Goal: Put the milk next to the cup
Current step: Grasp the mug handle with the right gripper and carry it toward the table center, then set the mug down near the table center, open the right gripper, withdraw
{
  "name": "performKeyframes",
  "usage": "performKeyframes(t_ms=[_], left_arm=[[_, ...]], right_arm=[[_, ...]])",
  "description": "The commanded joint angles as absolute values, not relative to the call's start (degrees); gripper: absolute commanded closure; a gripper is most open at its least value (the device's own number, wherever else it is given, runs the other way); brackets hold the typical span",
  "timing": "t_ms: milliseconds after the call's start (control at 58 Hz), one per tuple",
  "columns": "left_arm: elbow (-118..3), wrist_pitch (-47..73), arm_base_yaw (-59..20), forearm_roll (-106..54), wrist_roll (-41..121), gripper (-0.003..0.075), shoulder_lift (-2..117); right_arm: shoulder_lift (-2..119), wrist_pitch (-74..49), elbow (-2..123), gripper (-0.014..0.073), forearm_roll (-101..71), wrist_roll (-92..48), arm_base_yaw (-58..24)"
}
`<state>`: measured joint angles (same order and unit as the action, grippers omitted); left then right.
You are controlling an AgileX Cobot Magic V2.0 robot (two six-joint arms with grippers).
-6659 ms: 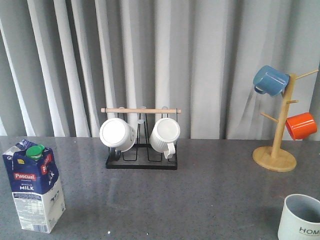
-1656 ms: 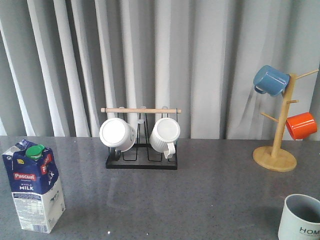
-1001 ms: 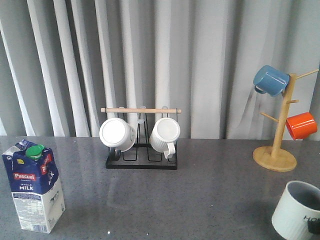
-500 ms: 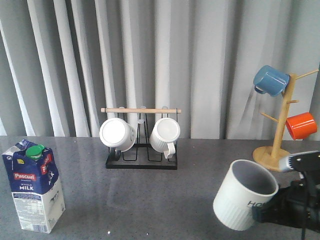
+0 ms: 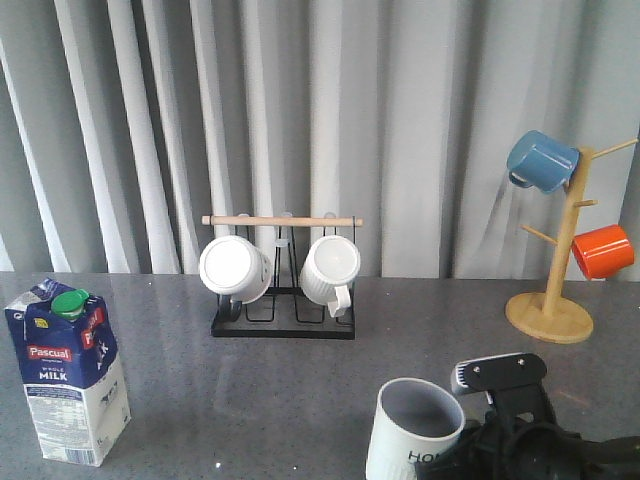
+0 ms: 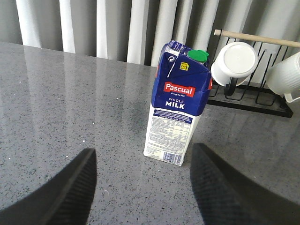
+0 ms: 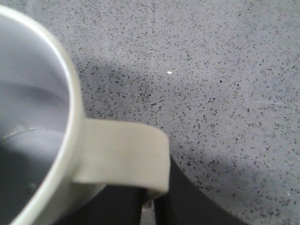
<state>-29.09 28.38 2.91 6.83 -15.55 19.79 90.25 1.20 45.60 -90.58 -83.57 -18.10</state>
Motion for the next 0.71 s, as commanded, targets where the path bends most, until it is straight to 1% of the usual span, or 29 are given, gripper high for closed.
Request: performKeyframes(t_ms=[0, 224, 362, 535, 690], left_arm=[[-31.1, 24.7, 2.7, 6.6, -15.6, 0.029, 20.5], [-31.1, 24.7, 2.7, 6.6, -15.6, 0.029, 20.5], [-31.1, 24.7, 2.7, 6.6, -15.7, 0.029, 20.5], [-31.1, 24.7, 2.7, 6.6, -15.7, 0.029, 20.5], [-31.1, 24.7, 2.7, 6.6, -15.7, 0.029, 20.5]], right_arm=[[88.9, 3.3, 47.6, 0.0598, -91.3, -83.7, -18.6], [90.0, 2.9, 47.6, 0.0594, -92.3, -83.7, -18.6], [90.0, 2.0, 47.6, 0.0575, -92.6, -83.7, -18.6], [90.0, 1.6, 47.6, 0.0529, -92.5, -83.7, -18.6], [90.0, 1.6, 47.6, 0.047, -92.7, -83.7, -18.6]])
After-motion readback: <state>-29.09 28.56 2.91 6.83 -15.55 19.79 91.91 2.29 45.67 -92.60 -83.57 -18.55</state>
